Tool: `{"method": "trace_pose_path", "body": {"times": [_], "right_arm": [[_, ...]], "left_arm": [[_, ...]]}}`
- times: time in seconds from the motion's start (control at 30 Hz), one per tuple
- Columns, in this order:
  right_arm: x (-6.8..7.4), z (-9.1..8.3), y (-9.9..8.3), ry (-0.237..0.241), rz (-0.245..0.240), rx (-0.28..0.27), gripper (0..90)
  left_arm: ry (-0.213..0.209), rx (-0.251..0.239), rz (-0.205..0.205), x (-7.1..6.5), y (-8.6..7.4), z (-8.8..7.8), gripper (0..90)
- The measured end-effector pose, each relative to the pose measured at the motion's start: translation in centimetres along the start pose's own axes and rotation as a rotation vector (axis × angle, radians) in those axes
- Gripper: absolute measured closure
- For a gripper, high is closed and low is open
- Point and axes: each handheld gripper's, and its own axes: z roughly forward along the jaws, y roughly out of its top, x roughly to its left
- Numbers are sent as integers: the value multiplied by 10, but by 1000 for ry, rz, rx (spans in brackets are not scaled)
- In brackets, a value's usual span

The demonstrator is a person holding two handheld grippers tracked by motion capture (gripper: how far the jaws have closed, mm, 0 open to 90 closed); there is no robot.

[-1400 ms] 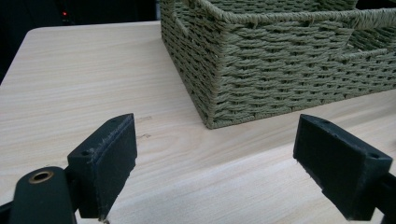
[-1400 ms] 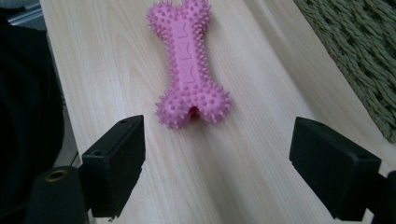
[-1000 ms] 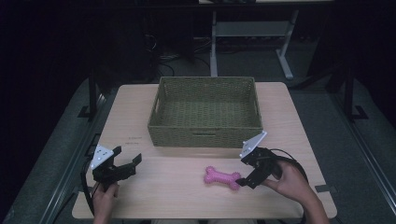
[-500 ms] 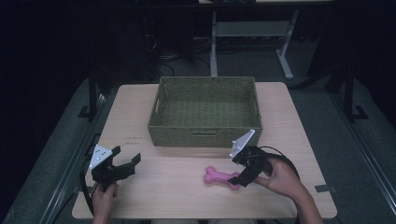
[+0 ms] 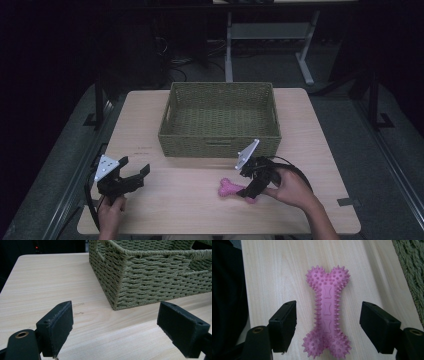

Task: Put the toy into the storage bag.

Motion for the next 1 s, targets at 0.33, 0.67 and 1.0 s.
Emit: {"method": "trace_pose_path", "body": {"times": [0.33,0.67,1.0], "right_arm": [[0,11,0,12,16,24,317],[-1,21,-4,6,24,34,385],[1,30,-2,0,9,67,426]], "left_arm": [[-3,0,0,-1,0,1,130],[-3,1,0,-1,0,1,130],[-5,1,2,-1,0,1,130]]}}
